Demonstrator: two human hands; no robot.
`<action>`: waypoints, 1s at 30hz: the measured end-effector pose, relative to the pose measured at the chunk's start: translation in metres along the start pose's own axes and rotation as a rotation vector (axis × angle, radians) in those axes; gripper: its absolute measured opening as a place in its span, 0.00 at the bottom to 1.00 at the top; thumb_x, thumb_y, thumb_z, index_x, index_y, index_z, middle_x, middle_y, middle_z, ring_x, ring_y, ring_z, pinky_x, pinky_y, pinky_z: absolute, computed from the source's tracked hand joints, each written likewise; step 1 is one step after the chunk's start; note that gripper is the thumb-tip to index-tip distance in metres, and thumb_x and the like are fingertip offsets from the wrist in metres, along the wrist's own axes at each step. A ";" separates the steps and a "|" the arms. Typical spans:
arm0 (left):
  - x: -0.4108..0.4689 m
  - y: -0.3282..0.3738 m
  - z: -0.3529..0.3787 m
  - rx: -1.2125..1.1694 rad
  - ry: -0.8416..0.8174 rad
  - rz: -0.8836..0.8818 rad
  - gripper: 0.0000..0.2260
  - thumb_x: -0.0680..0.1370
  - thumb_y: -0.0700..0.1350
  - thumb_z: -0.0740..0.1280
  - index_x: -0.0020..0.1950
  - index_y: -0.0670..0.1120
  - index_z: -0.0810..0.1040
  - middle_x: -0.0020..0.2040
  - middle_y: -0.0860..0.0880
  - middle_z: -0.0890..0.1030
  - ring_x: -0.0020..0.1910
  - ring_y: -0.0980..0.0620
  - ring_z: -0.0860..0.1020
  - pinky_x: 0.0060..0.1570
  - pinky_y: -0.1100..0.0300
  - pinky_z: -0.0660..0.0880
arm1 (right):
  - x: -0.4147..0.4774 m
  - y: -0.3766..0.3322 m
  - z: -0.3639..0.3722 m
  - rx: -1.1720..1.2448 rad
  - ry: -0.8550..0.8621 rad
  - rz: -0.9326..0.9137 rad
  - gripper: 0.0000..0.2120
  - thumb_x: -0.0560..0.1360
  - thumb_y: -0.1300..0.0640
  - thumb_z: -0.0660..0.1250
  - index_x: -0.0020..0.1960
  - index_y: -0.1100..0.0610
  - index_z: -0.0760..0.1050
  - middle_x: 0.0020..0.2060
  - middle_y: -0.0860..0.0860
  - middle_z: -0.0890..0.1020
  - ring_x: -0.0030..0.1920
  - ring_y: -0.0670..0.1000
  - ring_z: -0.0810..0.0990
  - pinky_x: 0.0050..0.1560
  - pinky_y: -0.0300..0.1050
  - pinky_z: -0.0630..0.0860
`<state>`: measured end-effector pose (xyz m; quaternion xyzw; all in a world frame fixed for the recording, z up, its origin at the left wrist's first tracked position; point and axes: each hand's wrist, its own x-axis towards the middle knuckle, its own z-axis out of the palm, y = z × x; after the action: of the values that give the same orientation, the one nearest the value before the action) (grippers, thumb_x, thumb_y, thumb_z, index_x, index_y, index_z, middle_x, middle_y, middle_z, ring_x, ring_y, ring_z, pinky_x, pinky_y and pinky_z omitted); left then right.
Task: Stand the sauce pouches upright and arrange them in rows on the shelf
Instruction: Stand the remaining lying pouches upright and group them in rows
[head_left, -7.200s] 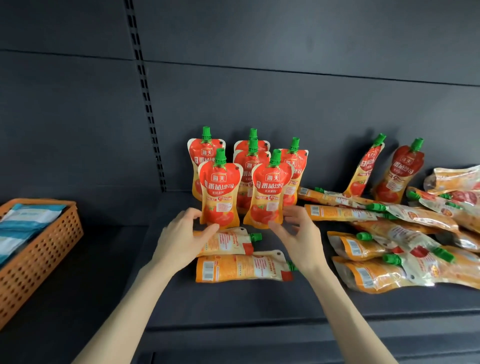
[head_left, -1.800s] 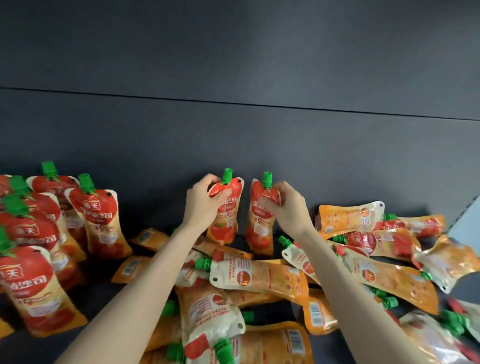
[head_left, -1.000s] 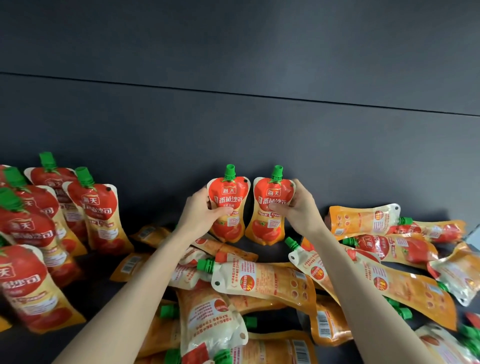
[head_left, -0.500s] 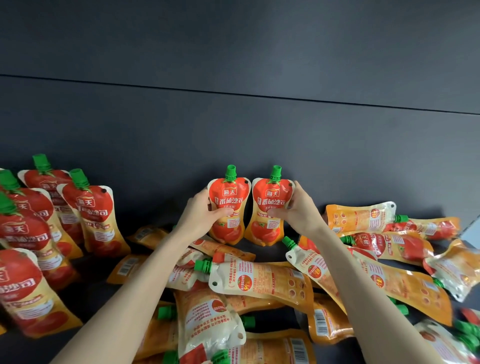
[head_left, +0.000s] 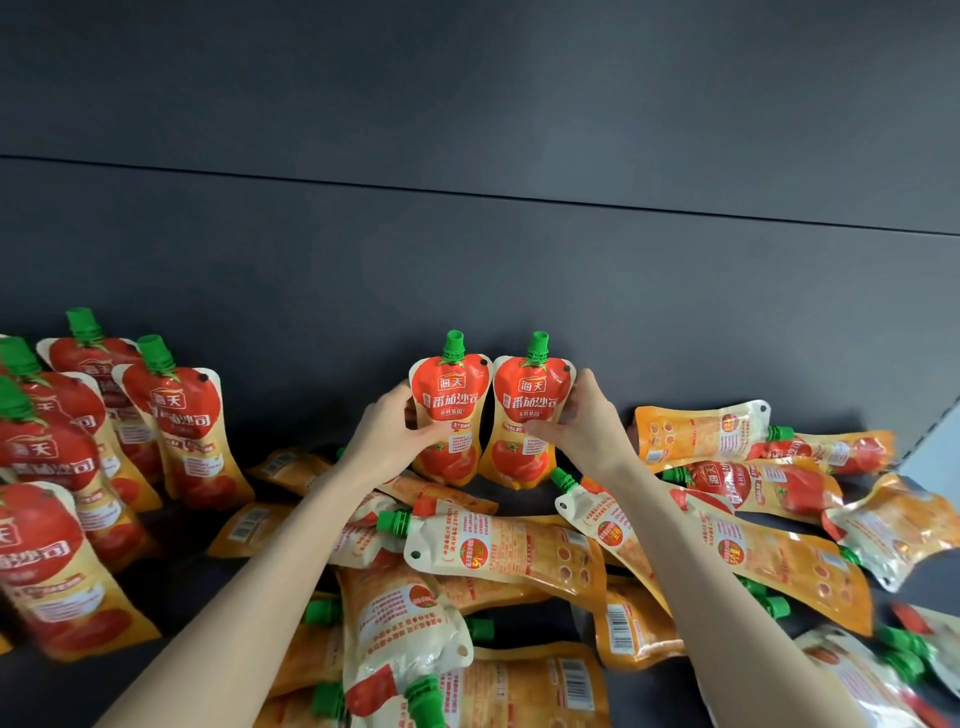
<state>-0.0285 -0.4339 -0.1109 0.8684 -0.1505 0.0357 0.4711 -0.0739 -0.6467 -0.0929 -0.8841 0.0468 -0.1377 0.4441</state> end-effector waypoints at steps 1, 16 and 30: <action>-0.004 0.001 -0.001 0.013 0.021 -0.007 0.21 0.72 0.47 0.72 0.63 0.46 0.72 0.60 0.48 0.78 0.59 0.50 0.77 0.55 0.57 0.73 | -0.003 0.000 -0.001 0.000 0.011 -0.007 0.30 0.69 0.57 0.74 0.65 0.57 0.62 0.61 0.52 0.76 0.59 0.52 0.77 0.50 0.39 0.74; -0.102 0.003 -0.023 0.233 -0.182 -0.002 0.22 0.71 0.63 0.66 0.60 0.54 0.75 0.58 0.58 0.75 0.58 0.59 0.73 0.59 0.55 0.73 | -0.085 0.001 0.000 -0.026 -0.213 -0.176 0.17 0.71 0.50 0.71 0.58 0.53 0.75 0.49 0.45 0.80 0.50 0.42 0.78 0.49 0.34 0.76; -0.101 0.005 -0.033 -0.068 -0.045 0.084 0.12 0.70 0.48 0.74 0.52 0.51 0.78 0.48 0.55 0.81 0.50 0.60 0.79 0.52 0.64 0.74 | -0.114 -0.007 0.018 -0.158 -0.256 -0.192 0.26 0.68 0.42 0.71 0.63 0.50 0.73 0.57 0.45 0.77 0.57 0.46 0.75 0.58 0.42 0.73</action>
<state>-0.1236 -0.3861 -0.1088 0.8454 -0.1984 0.0304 0.4950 -0.1781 -0.6055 -0.1205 -0.9270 -0.0840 -0.0617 0.3603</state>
